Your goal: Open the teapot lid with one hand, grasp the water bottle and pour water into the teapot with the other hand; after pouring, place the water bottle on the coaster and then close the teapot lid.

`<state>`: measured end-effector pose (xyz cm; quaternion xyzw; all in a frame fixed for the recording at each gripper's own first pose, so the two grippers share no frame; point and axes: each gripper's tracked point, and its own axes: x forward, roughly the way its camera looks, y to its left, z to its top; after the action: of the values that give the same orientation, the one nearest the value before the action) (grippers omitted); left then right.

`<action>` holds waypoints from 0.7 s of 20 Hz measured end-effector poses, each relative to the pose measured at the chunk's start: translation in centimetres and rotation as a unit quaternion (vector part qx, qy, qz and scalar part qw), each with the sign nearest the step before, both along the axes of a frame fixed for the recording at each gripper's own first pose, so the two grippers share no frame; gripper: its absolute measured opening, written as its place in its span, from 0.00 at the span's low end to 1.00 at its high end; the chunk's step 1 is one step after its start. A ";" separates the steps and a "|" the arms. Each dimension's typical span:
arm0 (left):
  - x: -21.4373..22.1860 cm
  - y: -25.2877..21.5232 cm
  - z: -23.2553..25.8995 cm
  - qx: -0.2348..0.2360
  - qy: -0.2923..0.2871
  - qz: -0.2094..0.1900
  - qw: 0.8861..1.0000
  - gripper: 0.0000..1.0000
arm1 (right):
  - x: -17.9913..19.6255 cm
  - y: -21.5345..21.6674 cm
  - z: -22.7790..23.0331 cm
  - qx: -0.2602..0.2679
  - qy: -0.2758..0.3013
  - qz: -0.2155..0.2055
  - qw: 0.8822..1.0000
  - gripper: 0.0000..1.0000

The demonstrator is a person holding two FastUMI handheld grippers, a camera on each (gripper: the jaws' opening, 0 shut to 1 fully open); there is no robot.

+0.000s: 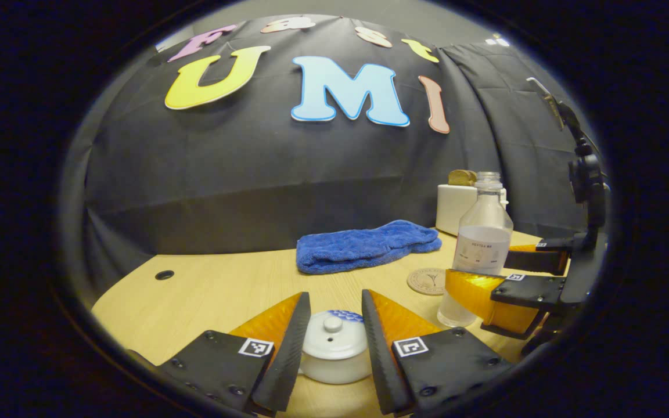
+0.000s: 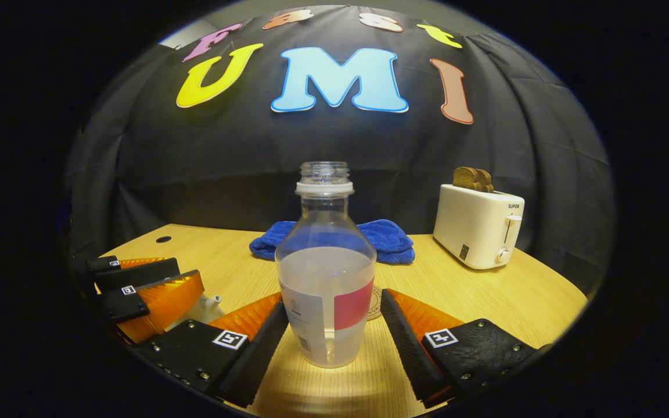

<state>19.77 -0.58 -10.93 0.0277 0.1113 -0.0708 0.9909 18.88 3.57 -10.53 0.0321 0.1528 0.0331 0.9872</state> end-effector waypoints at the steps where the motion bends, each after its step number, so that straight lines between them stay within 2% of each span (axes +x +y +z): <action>1: 0.1 0.7 0.7 0.013 -0.004 0.014 1.000 0.58 | -0.1 0.1 -0.3 0.003 0.005 0.002 1.000 0.95; 3: 0.0 0.6 0.3 0.015 -0.007 0.013 1.000 0.33 | -0.2 0.5 -0.6 0.012 0.013 0.007 1.000 0.95; 4: 0.0 0.6 0.2 0.016 -0.008 0.012 1.000 0.36 | -0.1 0.6 -0.6 0.014 0.014 0.009 1.000 0.95; 7: 1.0 0.2 -0.6 0.002 -0.016 0.009 1.000 0.36 | -0.3 0.8 -0.6 0.006 0.011 0.010 1.000 0.95; 8: 0.0 0.5 0.4 -0.001 -0.015 0.012 1.000 0.18 | -0.3 0.9 -0.5 0.005 0.011 0.010 1.000 0.95; 14: -0.1 0.3 0.6 -0.010 -0.024 0.011 1.000 0.18 | -0.5 0.9 -0.1 0.002 0.006 0.012 1.000 0.96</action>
<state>19.71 -0.29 -10.37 0.0182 0.0870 -0.0607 0.9942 18.42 4.49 -10.67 0.0320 0.1586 0.0451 0.9858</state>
